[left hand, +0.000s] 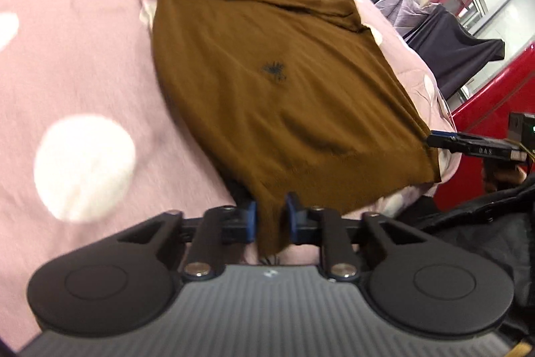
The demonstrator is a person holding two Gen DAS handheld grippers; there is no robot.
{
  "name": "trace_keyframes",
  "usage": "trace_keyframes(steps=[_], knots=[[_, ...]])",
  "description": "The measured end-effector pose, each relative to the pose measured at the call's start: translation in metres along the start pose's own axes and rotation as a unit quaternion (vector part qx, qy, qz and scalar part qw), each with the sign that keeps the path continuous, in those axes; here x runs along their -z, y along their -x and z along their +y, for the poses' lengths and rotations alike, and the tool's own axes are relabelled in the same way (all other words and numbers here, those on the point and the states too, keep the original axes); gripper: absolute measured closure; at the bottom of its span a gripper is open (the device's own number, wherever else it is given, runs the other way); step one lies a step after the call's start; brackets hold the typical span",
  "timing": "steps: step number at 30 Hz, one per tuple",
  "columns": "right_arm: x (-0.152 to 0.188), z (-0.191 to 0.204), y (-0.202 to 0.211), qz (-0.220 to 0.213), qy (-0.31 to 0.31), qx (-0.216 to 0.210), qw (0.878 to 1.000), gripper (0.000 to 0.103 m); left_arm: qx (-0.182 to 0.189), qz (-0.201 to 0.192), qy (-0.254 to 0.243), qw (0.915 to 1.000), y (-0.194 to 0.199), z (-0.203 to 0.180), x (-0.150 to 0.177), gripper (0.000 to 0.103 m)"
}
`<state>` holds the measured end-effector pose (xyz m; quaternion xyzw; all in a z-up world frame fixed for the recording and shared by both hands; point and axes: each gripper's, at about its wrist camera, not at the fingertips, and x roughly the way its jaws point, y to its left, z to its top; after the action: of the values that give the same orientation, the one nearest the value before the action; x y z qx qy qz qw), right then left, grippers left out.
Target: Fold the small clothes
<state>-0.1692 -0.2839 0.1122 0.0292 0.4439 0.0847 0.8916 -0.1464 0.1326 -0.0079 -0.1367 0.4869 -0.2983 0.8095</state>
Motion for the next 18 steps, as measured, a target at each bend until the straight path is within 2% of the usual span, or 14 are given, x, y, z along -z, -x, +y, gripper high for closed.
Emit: trace_keyframes(steps=[1, 4, 6, 10, 12, 14, 18], knots=[[0.001, 0.000, 0.002, 0.004, 0.000, -0.005, 1.000, 0.002, -0.003, 0.001, 0.002, 1.0000, -0.002, 0.000, 0.002, 0.087], [0.007, -0.002, 0.009, 0.014, -0.007, -0.019, 1.000, 0.015, 0.002, -0.003, 0.015, 0.9999, -0.002, 0.002, 0.003, 0.087], [0.009, -0.003, 0.012, 0.018, -0.013, -0.020, 1.000, 0.028, 0.006, -0.001, 0.023, 0.9997, -0.001, 0.002, 0.002, 0.090], [0.014, -0.009, 0.017, 0.032, -0.033, -0.030, 0.998, 0.034, 0.022, 0.023, 0.010, 0.9995, -0.005, -0.004, 0.004, 0.093], [0.018, -0.014, 0.016, 0.046, -0.049, -0.039, 0.997, 0.039, 0.018, 0.026, -0.003, 0.9995, -0.010, -0.008, 0.005, 0.093], [0.024, -0.017, 0.014, 0.064, -0.070, -0.054, 0.994, 0.046, 0.020, 0.022, 0.014, 0.9995, -0.014, -0.006, 0.002, 0.094], [0.024, -0.016, 0.013, 0.065, -0.082, -0.071, 0.992, 0.047, 0.022, 0.017, 0.019, 0.9994, -0.019, -0.006, -0.001, 0.095]])
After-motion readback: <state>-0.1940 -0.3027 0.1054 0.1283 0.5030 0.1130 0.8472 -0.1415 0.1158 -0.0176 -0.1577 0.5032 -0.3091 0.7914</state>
